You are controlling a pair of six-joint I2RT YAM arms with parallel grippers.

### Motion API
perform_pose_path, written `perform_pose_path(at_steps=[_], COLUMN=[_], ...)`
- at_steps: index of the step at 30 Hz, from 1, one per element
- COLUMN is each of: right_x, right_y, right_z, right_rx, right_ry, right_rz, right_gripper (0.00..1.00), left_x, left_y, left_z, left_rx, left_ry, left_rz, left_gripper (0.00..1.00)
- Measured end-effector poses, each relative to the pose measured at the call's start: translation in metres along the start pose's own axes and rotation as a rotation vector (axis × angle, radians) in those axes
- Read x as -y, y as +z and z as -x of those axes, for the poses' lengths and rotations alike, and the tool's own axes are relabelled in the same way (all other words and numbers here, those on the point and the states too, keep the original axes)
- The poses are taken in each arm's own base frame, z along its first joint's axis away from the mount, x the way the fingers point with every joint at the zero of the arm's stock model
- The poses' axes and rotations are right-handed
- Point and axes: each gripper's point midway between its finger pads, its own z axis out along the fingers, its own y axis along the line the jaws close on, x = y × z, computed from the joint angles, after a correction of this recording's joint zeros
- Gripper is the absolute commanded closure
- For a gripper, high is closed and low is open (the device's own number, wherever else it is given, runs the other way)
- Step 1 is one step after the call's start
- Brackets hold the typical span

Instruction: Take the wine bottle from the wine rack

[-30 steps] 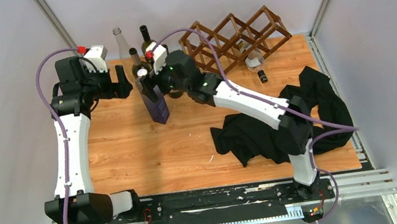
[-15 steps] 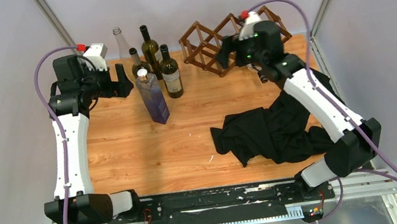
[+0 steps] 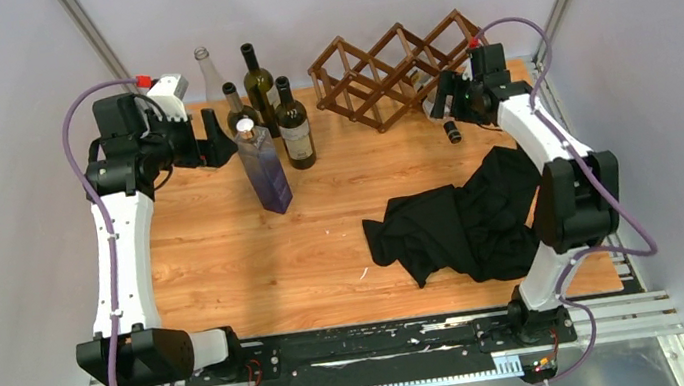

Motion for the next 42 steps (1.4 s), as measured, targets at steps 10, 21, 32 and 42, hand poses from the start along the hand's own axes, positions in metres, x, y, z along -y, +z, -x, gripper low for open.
perform_pose_path(at_steps=[10, 21, 32, 42], right_x=[0.037, 0.028, 0.043, 0.038], right_y=[0.052, 0.086, 0.106, 0.112], right_z=[-0.007, -0.001, -0.002, 0.001], right_rx=[-0.088, -0.042, 0.039, 0.133], right_ry=[0.053, 0.069, 0.137, 0.201], right_rz=[-0.044, 0.051, 0.084, 0.139], right_gripper=[0.12, 0.13, 0.25, 0.25], left_x=[0.004, 0.007, 0.007, 0.009], left_y=[0.000, 0.000, 0.000, -0.001], left_z=[0.000, 0.001, -0.001, -0.002], left_rx=[0.002, 0.004, -0.003, -0.005], left_ry=[-0.001, -0.001, 0.011, 0.010], left_rz=[-0.023, -0.039, -0.042, -0.054], left_gripper=[0.00, 0.00, 0.00, 0.00])
